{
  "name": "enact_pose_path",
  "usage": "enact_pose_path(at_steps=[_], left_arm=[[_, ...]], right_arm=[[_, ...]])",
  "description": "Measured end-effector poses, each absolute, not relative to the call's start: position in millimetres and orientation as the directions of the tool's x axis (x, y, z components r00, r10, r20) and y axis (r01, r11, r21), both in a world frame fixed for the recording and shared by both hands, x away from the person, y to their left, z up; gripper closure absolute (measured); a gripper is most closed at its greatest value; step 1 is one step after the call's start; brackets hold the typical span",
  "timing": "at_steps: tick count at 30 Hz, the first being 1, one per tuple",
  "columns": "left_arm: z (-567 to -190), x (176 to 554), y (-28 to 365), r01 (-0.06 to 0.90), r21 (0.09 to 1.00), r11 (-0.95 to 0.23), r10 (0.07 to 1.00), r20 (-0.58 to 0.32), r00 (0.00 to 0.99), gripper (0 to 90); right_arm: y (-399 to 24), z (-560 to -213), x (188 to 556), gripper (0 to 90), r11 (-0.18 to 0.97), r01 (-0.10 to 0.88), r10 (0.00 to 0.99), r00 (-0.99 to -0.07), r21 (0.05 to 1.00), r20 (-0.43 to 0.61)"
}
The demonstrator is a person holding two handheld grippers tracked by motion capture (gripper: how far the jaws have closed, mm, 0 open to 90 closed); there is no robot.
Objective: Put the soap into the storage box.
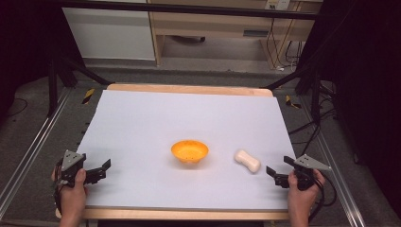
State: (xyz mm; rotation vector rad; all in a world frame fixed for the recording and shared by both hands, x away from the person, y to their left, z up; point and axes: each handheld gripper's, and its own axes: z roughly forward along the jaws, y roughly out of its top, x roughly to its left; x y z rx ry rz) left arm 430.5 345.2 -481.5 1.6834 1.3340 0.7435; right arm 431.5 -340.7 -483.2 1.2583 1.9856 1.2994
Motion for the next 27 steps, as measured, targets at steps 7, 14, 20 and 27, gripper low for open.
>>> enact_pose_path(at_steps=[7,14,20,27], left_arm=[[-481.7,430.1,345.5,0.464,0.883,-0.078,0.965,-0.051,0.259,0.6],[-481.7,430.1,345.5,0.464,0.882,-0.079,0.964,-0.051,0.260,0.8],[-481.7,430.4,345.2,0.467,0.881,-0.083,0.964,-0.048,0.262,1.1],[-481.8,430.6,345.3,0.467,0.880,-0.082,0.964,-0.049,0.262,1.2]], right_arm=[[-339.9,-483.6,431.9,7.6,0.142,0.454,0.874,-0.475,0.880,0.103],[-338.0,-483.4,432.0,7.6,0.154,0.465,0.875,-0.474,0.872,0.099],[-335.8,-483.2,435.4,8.2,0.188,0.481,0.864,-0.496,0.856,0.089],[-331.4,-478.3,436.7,8.9,0.251,0.498,0.855,-0.517,0.830,0.052]])
